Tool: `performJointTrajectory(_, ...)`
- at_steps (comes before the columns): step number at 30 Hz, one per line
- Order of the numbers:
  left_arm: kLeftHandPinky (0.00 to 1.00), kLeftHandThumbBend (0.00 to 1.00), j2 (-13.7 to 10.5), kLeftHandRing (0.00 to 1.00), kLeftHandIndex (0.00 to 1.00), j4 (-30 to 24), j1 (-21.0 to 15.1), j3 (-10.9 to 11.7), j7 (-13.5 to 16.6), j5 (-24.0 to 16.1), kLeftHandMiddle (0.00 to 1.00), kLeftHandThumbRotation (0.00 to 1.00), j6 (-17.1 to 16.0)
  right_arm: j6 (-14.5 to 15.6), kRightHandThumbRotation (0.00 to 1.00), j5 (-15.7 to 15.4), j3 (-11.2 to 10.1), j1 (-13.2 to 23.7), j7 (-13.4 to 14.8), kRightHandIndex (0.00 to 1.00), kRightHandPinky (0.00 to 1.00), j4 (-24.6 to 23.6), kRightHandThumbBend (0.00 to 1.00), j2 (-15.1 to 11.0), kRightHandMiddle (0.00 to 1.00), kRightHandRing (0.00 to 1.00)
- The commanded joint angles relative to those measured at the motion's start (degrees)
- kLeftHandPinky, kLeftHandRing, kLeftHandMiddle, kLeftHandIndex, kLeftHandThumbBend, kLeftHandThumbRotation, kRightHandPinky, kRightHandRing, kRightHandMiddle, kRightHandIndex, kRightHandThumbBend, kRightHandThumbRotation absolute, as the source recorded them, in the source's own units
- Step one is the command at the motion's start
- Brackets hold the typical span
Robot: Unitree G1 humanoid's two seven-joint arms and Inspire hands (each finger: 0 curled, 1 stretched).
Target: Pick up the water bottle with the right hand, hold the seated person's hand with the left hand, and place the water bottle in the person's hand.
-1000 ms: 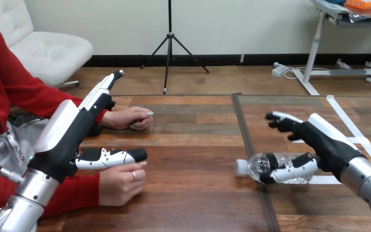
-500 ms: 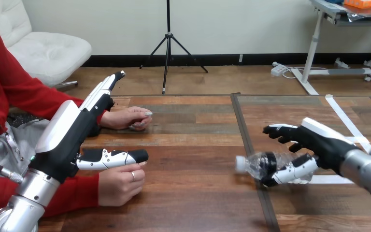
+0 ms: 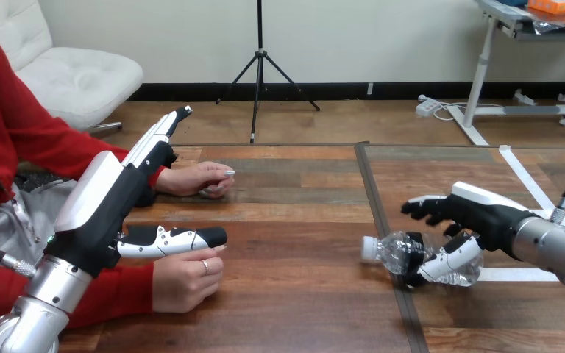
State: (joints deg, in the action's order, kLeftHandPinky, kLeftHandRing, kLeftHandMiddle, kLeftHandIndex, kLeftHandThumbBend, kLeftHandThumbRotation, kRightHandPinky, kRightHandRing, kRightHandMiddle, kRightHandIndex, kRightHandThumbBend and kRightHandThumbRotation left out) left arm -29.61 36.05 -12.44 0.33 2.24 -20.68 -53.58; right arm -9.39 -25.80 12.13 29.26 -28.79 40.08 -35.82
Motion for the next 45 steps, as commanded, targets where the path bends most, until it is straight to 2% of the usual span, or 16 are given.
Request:
performJointTrajectory(1, 0.85, 1.0, 0.3, 0.97, 0.98, -2.8, -1.6, 0.2, 0.2, 1.6, 0.99, 0.58, -0.9, -3.1, 0.28, -1.3, 1.6, 7.2, 3.2, 0.91, 0.82, 8.5, 1.0, 0.9, 0.9, 0.89)
performJointTrajectory(11, 0.84, 1.0, 0.0, 0.97, 0.98, -3.1, -1.1, 0.4, 0.4, 1.8, 0.99, 0.58, -2.0, -7.8, 0.32, -4.7, 5.3, 10.3, 10.5, 0.89, 0.79, 19.9, 1.0, 2.8, 0.88, 0.86)
performJointTrajectory(17, 0.84, 1.0, 0.1, 0.98, 0.99, -4.0, -0.5, 0.5, 0.0, 2.4, 0.99, 0.59, -1.9, -9.5, 0.32, -5.8, 6.8, 11.4, 14.6, 0.87, 0.78, 25.4, 1.0, 4.1, 0.86, 0.84)
performJointTrajectory(21, 0.84, 1.0, 0.1, 0.98, 0.99, -4.8, -0.1, 0.5, -0.4, 2.9, 0.99, 0.6, -1.8, -10.0, 0.31, -6.3, 7.6, 11.9, 16.2, 0.86, 0.75, 28.1, 1.0, 4.8, 0.84, 0.82)
performJointTrajectory(26, 0.84, 1.0, 0.0, 0.98, 0.99, -5.4, 0.3, 0.5, -1.1, 3.9, 0.99, 0.6, -2.1, -9.6, 0.31, -7.3, 8.6, 12.3, 18.1, 0.85, 0.73, 30.6, 1.0, 5.7, 0.83, 0.8)
performJointTrajectory(32, 0.87, 1.0, 0.0, 0.99, 0.99, -4.9, 0.3, 0.5, -2.8, 6.3, 1.0, 0.58, -2.8, -8.6, 0.31, -7.7, 9.4, 12.5, 18.7, 0.84, 0.72, 32.4, 1.0, 6.5, 0.81, 0.78)
performJointTrajectory(37, 0.88, 1.0, 0.0, 1.0, 0.99, -4.7, 0.3, 0.6, -3.9, 7.7, 1.0, 0.57, -3.2, -8.9, 0.28, -7.7, 9.7, 12.4, 19.4, 0.82, 0.7, 33.2, 1.0, 6.8, 0.79, 0.75)
performJointTrajectory(45, 0.9, 1.0, 0.3, 1.0, 0.99, -5.4, 0.8, 1.3, -3.2, 7.2, 1.0, 0.57, -2.9, -9.7, 0.14, -7.6, 9.5, 11.4, 24.1, 0.72, 0.58, 33.7, 1.0, 7.4, 0.66, 0.62)
